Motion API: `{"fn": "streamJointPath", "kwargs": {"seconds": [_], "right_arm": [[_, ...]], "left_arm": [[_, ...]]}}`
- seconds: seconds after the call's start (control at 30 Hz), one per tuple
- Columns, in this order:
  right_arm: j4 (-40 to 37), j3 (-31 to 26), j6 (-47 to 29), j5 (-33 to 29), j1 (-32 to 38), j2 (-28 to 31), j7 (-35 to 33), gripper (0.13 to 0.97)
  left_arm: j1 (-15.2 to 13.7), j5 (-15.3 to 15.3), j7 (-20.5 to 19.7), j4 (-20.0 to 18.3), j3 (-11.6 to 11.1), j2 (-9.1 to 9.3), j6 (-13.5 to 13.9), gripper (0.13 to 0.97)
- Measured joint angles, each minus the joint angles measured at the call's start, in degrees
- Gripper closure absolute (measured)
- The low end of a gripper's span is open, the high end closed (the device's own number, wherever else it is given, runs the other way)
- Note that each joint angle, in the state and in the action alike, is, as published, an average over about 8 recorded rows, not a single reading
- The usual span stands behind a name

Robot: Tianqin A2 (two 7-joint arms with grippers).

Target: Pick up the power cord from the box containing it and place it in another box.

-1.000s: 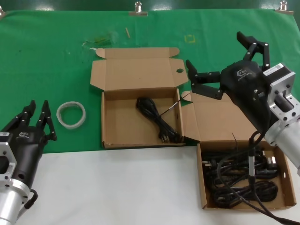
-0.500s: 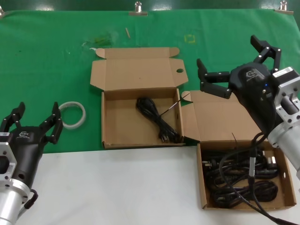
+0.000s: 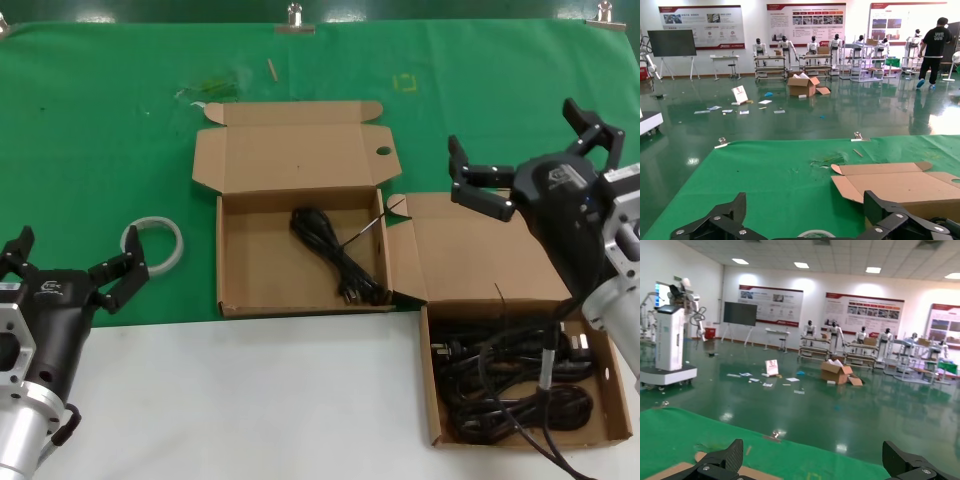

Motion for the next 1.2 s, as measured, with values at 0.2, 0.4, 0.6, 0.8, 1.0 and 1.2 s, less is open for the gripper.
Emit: {"fn": "streamJointPath", "kwargs": {"seconds": [0.2, 0.4, 0.6, 0.8, 1.0, 1.2], "right_arm": [[-1.3, 3.2, -1.2, -2.9, -1.9, -2.5, 1.5, 0.129], [-2.6, 6.3, -2.4, -5.7, -3.9, -4.9, 3.1, 0.129], [-3.9, 9.6, -3.6, -8.6, -5.9, -7.4, 4.6, 0.129], [-5.1, 12.7, -4.8, -11.4, -7.8, -9.9, 6.1, 0.129], [-6.2, 15.2, -5.7, -13.7, -9.3, -11.8, 7.4, 0.129], [-6.4, 15.7, -5.9, -14.1, -9.6, -12.2, 7.6, 0.129]], "left_arm": [[0.0, 0.0, 0.0, 0.0, 0.0, 0.0, 0.0, 0.269], [0.0, 0.0, 0.0, 0.0, 0.0, 0.0, 0.0, 0.192], [0.0, 0.0, 0.0, 0.0, 0.0, 0.0, 0.0, 0.15], [0.0, 0.0, 0.0, 0.0, 0.0, 0.0, 0.0, 0.136], [0.0, 0.0, 0.0, 0.0, 0.0, 0.0, 0.0, 0.133], [0.0, 0.0, 0.0, 0.0, 0.0, 0.0, 0.0, 0.132]]}}
